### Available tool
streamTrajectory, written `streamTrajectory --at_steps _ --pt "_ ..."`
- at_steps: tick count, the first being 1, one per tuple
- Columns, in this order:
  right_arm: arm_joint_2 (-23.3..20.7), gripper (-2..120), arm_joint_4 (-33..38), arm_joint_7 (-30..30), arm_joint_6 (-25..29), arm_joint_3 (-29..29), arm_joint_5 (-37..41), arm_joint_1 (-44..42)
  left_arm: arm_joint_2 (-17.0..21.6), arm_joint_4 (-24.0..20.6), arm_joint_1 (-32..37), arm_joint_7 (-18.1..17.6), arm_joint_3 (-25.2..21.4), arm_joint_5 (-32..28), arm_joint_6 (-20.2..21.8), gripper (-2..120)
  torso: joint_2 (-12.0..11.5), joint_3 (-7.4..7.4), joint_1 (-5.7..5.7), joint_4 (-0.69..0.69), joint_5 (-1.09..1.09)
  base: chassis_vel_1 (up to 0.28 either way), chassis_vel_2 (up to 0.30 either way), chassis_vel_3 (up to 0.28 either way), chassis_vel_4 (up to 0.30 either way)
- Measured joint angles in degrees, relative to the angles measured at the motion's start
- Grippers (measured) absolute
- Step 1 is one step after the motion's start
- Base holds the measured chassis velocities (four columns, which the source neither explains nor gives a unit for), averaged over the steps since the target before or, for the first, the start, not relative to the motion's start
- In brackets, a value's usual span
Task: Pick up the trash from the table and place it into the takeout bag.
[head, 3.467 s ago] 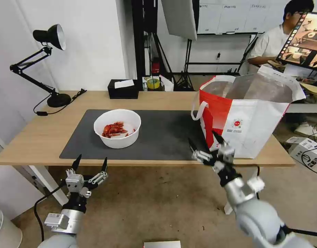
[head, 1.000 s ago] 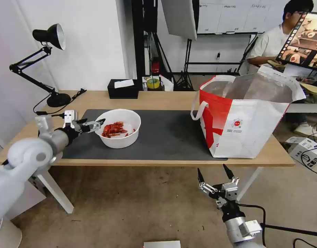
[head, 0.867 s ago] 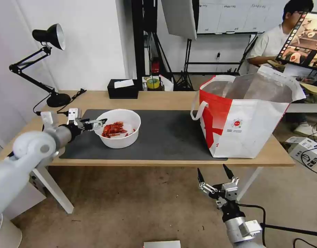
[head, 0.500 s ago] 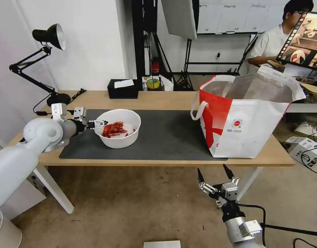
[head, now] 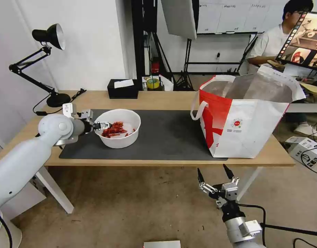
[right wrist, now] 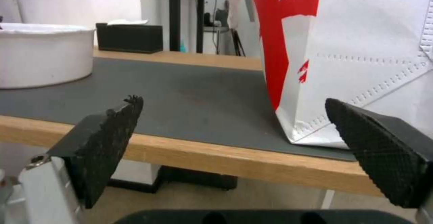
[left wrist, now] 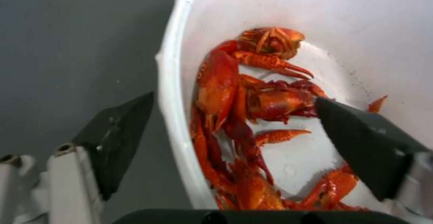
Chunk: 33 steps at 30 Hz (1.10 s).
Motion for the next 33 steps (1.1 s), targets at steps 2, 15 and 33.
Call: streamTrajectory --at_steps 2,15,33 --pt "0.0 100 0.0 0.0 0.0 0.0 0.0 0.0 -0.1 -0.32 0.06 -0.03 0.02 -0.25 -0.05 77 0.0 0.0 0.0 0.0 0.0 0.0 0.0 0.0 0.0" --pt "0.0 100 0.0 0.0 0.0 0.0 0.0 0.0 0.34 -1.54 1.32 0.23 -0.3 -0.12 -0.22 31 0.0 0.0 -0.01 0.01 0.0 0.0 0.0 0.0 0.0" --pt "0.0 100 0.0 0.0 0.0 0.0 0.0 0.0 0.48 -5.99 2.95 0.15 -2.74 -1.62 -1.1 0 0.01 0.0 -0.01 0.0 0.0 0.0 0.0 0.0 0.0"
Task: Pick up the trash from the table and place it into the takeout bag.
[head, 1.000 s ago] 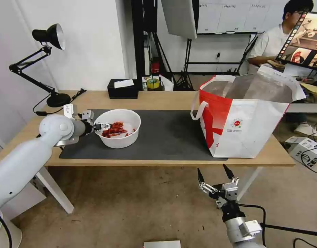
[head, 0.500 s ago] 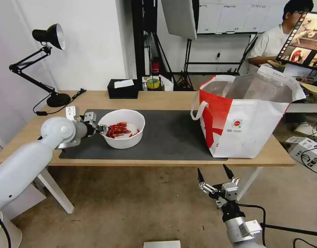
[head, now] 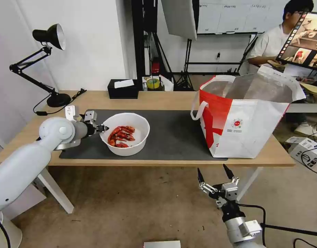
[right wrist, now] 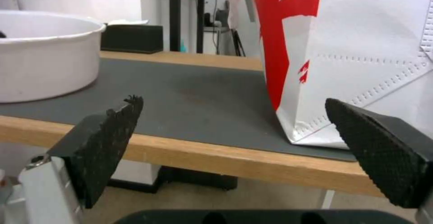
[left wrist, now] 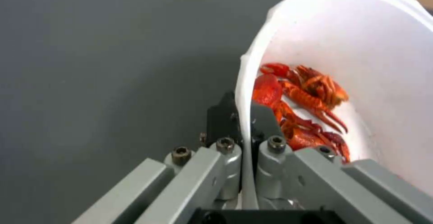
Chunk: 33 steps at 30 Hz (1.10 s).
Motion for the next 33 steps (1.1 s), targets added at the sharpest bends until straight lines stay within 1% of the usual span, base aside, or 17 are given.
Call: streamTrajectory --at_steps 3,7,9,13,16,21,22,23,25,27,28,30,31,33 --pt "0.0 100 0.0 0.0 0.0 0.0 0.0 0.0 -0.32 -1.54 -2.52 -0.22 0.52 -1.77 -0.84 0 0.0 0.0 0.0 0.0 0.01 0.0 0.0 0.0 0.0" --pt "0.0 100 -0.01 0.0 0.0 0.0 0.0 0.0 -0.69 -2.09 -4.59 -0.85 1.57 -2.87 -0.96 0 0.0 0.0 0.0 0.0 0.0 0.0 0.0 0.0 0.0" --pt "0.0 100 0.0 0.0 0.0 0.0 0.0 0.0 -1.57 -2.49 -7.2 -1.71 2.63 -4.32 -1.2 0 0.0 0.0 0.0 -0.01 0.01 0.0 0.0 0.0 0.0" --pt "0.0 100 0.0 0.0 0.0 0.0 0.0 0.0 -2.35 -3.03 -9.74 -2.5 3.71 -5.88 -1.49 0 0.0 0.0 0.0 -0.01 0.01 0.0 0.0 0.0 0.0" --pt "0.0 100 0.0 0.0 0.0 0.0 0.0 0.0 -4.0 -3.38 -13.84 -3.7 5.6 -8.04 -2.05 0 0.0 0.0 0.0 0.0 0.0 0.0 0.0 0.0 0.0" --pt "0.0 100 0.0 0.0 0.0 0.0 0.0 0.0 -5.86 -3.15 -16.91 -5.26 6.53 -9.98 -2.35 0 -0.01 0.0 0.0 -0.01 0.01 0.0 0.0 0.0 0.0" --pt "0.0 100 0.0 0.0 0.0 0.0 0.0 0.0 -6.54 -3.05 -17.9 -5.83 6.76 -10.68 -2.36 0 0.0 0.01 0.0 -0.01 0.01 0.0 0.0 0.0 0.0" --pt "0.0 100 0.0 0.0 0.0 0.0 0.0 0.0 -8.02 -2.77 -20.17 -6.87 7.44 -11.93 -2.39 0 0.0 0.0 0.0 -0.01 0.01 0.0 0.0 0.0 0.0" --pt "0.0 100 0.0 0.0 0.0 0.0 0.0 0.0 -8.72 -2.57 -21.23 -7.17 7.81 -12.38 -2.39 0 0.0 0.0 0.0 -0.01 0.01 0.0 0.0 0.0 0.0" --pt "0.0 100 0.0 0.0 0.0 0.0 0.0 0.0 -11.59 -1.43 -25.66 -8.2 9.72 -13.54 -2.45 0 0.0 0.0 0.0 -0.01 0.02 0.0 0.0 0.0 0.0" --pt "0.0 100 0.0 0.0 0.0 0.0 0.0 0.0 -11.59 -1.43 -25.66 -8.2 9.72 -13.54 -2.45 0 0.0 0.0 0.0 -0.01 0.02 0.0 0.0 0.0 0.0" --pt "0.0 100 0.0 0.0 0.0 0.0 0.0 0.0 -13.73 -0.23 -28.33 -8.9 11.02 -13.88 -2.48 0 -0.01 0.01 0.0 -0.01 0.01 0.0 0.0 0.0 0.0" --pt "0.0 100 0.0 0.0 0.0 0.0 0.0 0.0 -13.73 -0.23 -28.33 -8.9 11.02 -13.88 -2.48 0 -0.01 0.01 0.0 -0.01 0.01 0.0 0.0 0.0 0.0" --pt "0.0 100 0.0 0.0 0.0 0.0 0.0 0.0 -16.75 1.51 -30.84 -9.59 12.09 -14.15 -2.49 0 -0.01 0.0 0.0 -0.01 0.01 0.0 0.0 0.0 0.0"
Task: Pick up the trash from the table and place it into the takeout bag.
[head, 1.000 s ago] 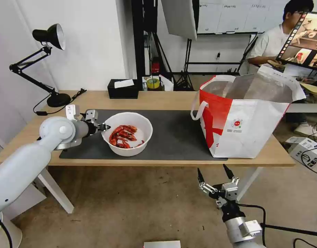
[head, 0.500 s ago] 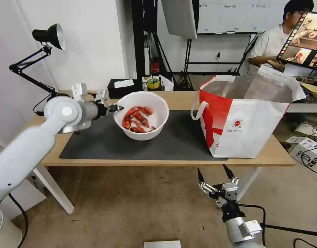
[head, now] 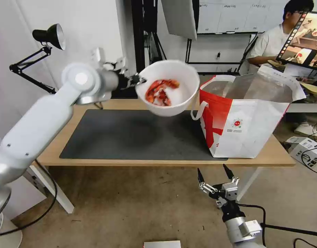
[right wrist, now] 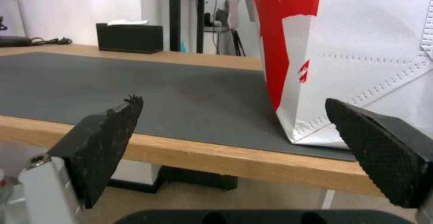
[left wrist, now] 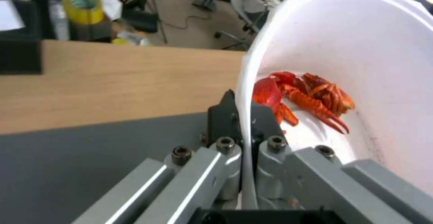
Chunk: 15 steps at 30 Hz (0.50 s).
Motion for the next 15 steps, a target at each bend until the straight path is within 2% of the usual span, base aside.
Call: streamTrajectory --at_steps 2,5,6,9,15 --pt "0.0 100 0.0 0.0 0.0 0.0 0.0 0.0 -1.09 0.69 -0.72 -0.14 0.29 -0.01 0.0 0 0.0 0.0 0.0 0.0 0.0 0.0 0.0 0.0 0.0" --pt "0.0 100 0.01 0.0 0.0 0.0 0.0 0.0 -5.36 3.33 -2.81 -0.39 1.13 0.25 0.01 0 0.0 0.0 0.0 0.0 0.0 0.0 0.0 0.0 0.0" --pt "0.0 100 0.01 0.0 0.0 0.0 0.0 0.0 -5.36 3.33 -2.81 -0.39 1.13 0.25 0.01 0 0.0 0.0 0.0 0.0 0.0 0.0 0.0 0.0 0.0" --pt "0.0 100 0.0 0.0 0.0 0.0 0.0 0.0 -8.98 5.61 -4.18 -0.48 1.85 1.08 0.05 0 0.0 0.0 0.0 -0.01 0.0 0.0 0.0 0.0 0.0" --pt "0.0 100 0.0 0.0 0.0 0.0 0.0 0.0 -12.57 8.51 -5.51 -0.31 3.66 2.69 0.15 0 0.0 0.0 0.0 0.0 -0.01 0.0 0.0 0.0 0.0"
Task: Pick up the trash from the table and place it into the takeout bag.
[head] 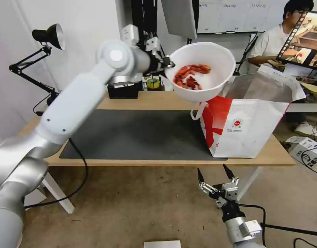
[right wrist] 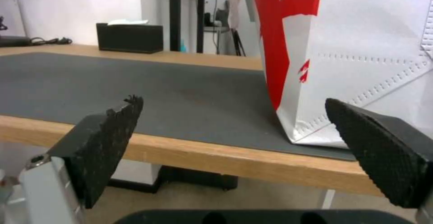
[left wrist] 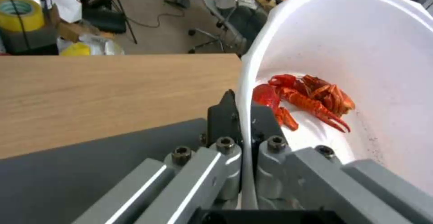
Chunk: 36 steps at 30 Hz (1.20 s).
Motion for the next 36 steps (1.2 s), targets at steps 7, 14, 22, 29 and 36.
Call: streamTrajectory --at_steps 7,14,22,29,36 --pt "0.0 100 0.0 0.0 0.0 0.0 0.0 0.0 -5.98 6.42 -2.1 0.45 0.82 1.21 0.11 0 0.0 0.0 0.0 0.0 0.01 0.0 0.0 0.0 0.0" --pt "0.0 100 0.0 0.0 0.0 0.0 0.0 0.0 -11.37 13.33 -3.82 1.92 0.31 2.97 0.25 0 0.0 0.0 0.0 -0.01 0.01 0.0 0.0 0.0 0.0" --pt "0.0 100 0.0 0.0 0.0 0.0 0.0 0.0 -16.09 17.04 -4.36 1.96 -0.87 4.53 0.24 0 0.0 0.0 0.0 -0.01 0.01 0.0 0.0 0.0 0.0" --pt "0.0 100 0.0 0.0 0.0 0.0 0.0 0.0 -18.97 20.06 -5.4 1.81 -2.22 5.26 0.14 0 0.0 0.0 0.0 0.01 0.0 0.0 0.0 0.0 0.0" --pt "0.0 100 0.0 0.0 0.0 0.0 0.0 0.0 -21.27 22.37 -5.84 3.33 -1.95 11.71 -1.75 0 0.0 0.0 0.0 0.0 0.01 0.0 0.0 0.0 0.0"
